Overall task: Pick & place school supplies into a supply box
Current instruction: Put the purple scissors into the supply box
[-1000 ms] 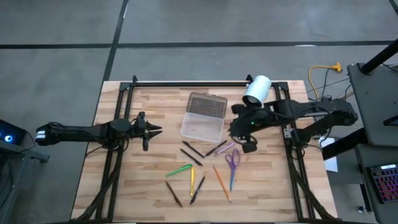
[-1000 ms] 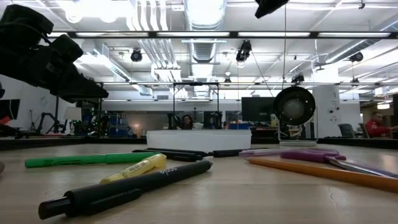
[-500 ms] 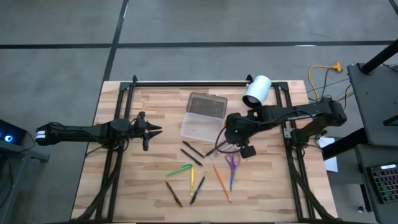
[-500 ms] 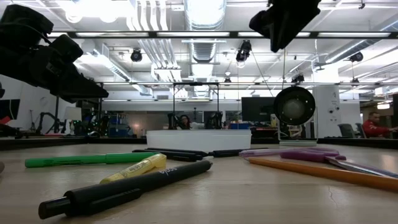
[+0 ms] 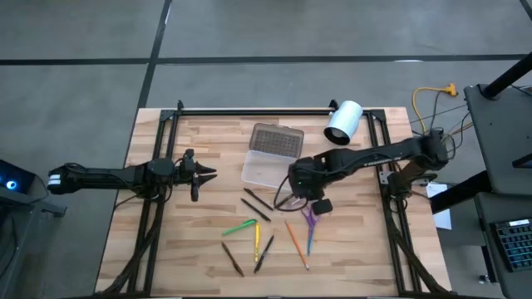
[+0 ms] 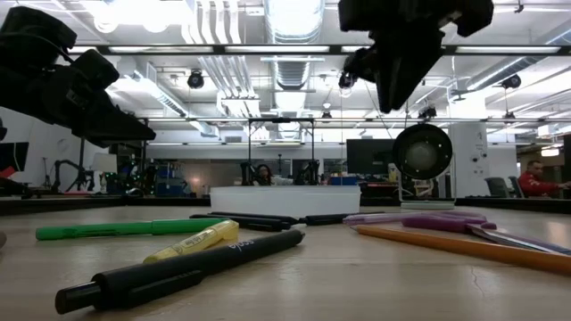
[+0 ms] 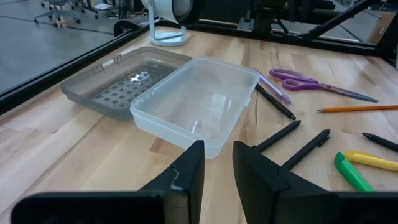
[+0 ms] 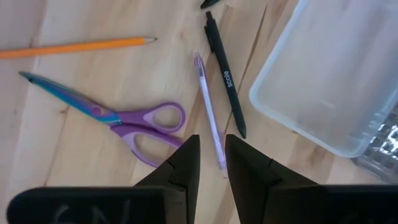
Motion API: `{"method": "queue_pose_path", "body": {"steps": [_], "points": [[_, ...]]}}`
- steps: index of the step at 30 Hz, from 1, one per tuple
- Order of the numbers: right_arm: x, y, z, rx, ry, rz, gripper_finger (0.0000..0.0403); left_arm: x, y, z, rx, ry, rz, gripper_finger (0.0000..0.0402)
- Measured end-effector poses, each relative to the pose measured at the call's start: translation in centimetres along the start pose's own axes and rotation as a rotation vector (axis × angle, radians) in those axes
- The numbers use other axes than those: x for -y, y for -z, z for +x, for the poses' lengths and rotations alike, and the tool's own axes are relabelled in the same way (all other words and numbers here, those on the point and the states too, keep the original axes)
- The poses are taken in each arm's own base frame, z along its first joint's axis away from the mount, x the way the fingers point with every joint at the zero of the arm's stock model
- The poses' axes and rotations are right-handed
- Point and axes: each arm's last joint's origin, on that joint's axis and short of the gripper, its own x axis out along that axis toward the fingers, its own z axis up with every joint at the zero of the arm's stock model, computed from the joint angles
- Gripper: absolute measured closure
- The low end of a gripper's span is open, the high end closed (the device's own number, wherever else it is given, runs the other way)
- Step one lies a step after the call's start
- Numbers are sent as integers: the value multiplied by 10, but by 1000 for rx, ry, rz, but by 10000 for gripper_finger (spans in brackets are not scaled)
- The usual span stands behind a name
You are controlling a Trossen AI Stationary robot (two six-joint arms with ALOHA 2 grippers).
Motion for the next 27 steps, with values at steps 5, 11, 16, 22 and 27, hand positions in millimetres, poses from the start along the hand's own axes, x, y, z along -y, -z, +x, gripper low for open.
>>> {"method": "queue_pose_path", "body": {"steps": [5, 11, 16, 22, 27], "points": [[1, -2, 11, -34, -6, -23, 335, 0, 0, 0, 0, 0, 0, 332], [1, -2, 12, -39, -7, -25, 335, 0, 0, 0, 0, 0, 0, 332], [0, 0, 0, 1, -1, -28, 335, 0, 0, 0, 0, 1, 0, 332], [-3, 5, -3, 28, -59, -37, 335, 0, 0, 0, 0, 1, 0, 332], [-11, 12, 7, 0, -136, -122, 335, 0, 0, 0, 0, 0, 0, 332]]}}
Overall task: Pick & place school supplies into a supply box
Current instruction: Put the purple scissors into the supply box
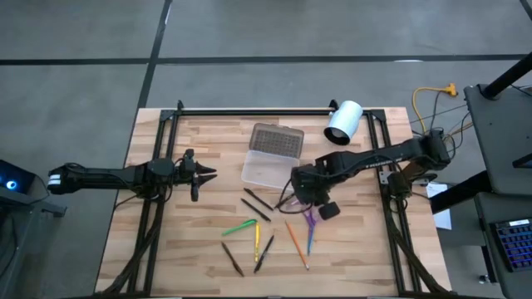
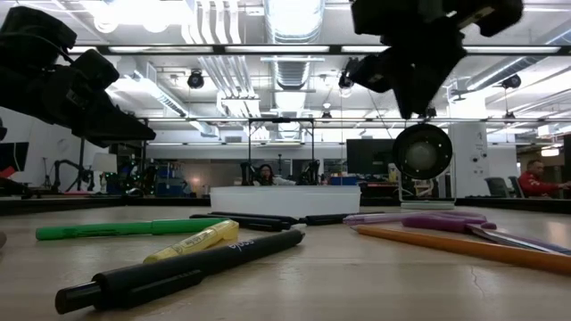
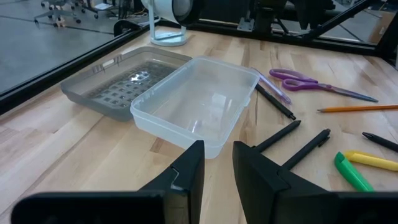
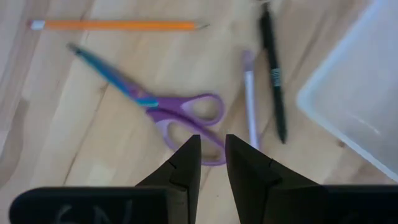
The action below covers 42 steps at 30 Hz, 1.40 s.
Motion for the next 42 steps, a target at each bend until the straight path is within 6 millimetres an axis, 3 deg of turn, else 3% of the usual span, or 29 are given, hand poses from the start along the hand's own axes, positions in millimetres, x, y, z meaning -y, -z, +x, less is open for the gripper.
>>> {"method": "queue_pose_path", "body": {"steps": [8, 19, 31, 42], "points": [[-17, 0, 9, -23, -24, -148, 335, 0, 0, 0, 0, 0, 0, 332], [-21, 0, 11, -26, -22, -117, 335, 0, 0, 0, 0, 0, 0, 332], [-38, 16, 40, -116, 1, -182, 335, 0, 0, 0, 0, 0, 0, 332], [-38, 28, 57, -133, -7, -245, 335, 0, 0, 0, 0, 0, 0, 332]]}}
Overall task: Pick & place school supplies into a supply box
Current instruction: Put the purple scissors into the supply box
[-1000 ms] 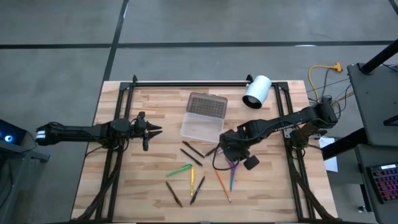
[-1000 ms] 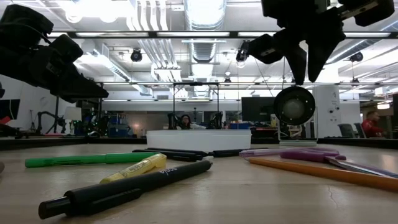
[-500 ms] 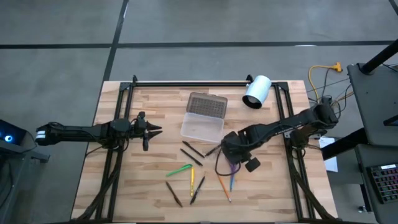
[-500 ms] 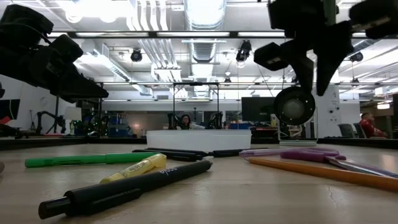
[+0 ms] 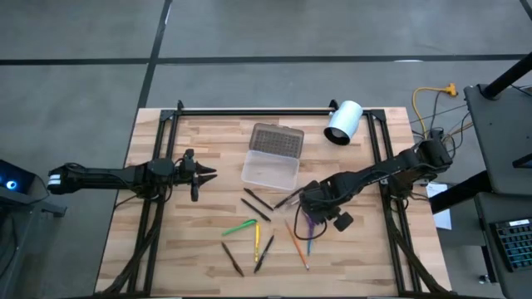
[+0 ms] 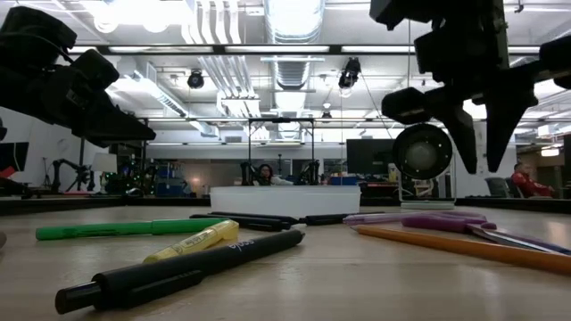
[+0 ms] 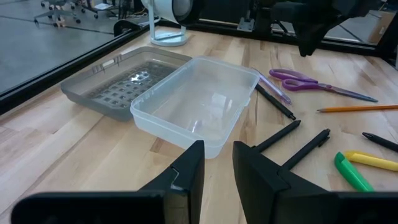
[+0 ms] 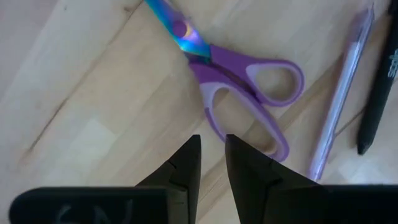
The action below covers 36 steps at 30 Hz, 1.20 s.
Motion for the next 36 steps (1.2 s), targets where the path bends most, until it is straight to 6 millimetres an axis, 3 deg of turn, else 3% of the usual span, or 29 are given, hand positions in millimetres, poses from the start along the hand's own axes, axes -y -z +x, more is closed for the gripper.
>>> {"method": "queue_pose_path", "body": {"steps": [15, 27, 36], "points": [[-7, -3, 13, 54, 42, -112, 333, 0, 0, 0, 0, 0, 0, 332], [-8, -3, 14, 52, 40, -128, 287, 0, 0, 0, 0, 0, 0, 332], [-13, 0, 18, 31, 28, -152, 287, 0, 0, 0, 0, 0, 0, 332]]}}
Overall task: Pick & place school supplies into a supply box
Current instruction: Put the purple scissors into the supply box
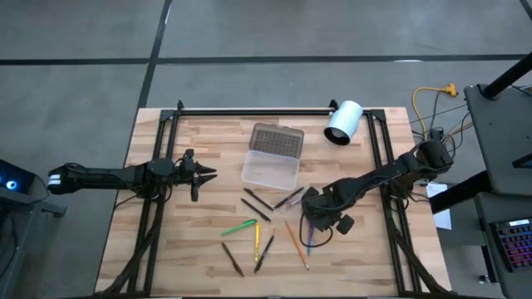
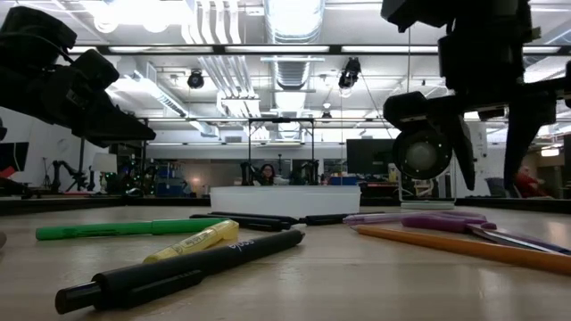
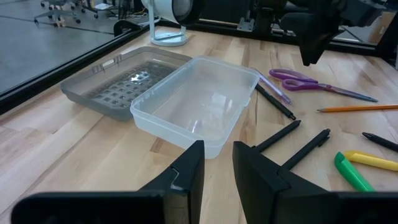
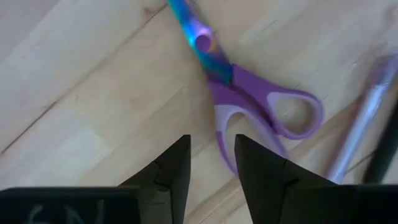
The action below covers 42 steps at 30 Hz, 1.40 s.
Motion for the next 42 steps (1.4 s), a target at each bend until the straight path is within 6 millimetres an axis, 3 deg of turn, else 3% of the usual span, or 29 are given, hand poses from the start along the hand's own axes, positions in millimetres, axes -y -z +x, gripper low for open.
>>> {"method": "queue_pose_path", "body": {"steps": [17, 25, 42], "points": [[-1, 2, 5, -23, 48, -96, 303, 0, 0, 0, 0, 0, 0, 332], [1, 0, 23, -60, 24, -115, 304, 0, 0, 0, 0, 0, 0, 332], [3, -1, 38, -103, -5, -126, 323, 0, 0, 0, -4, -1, 1, 332]]}}
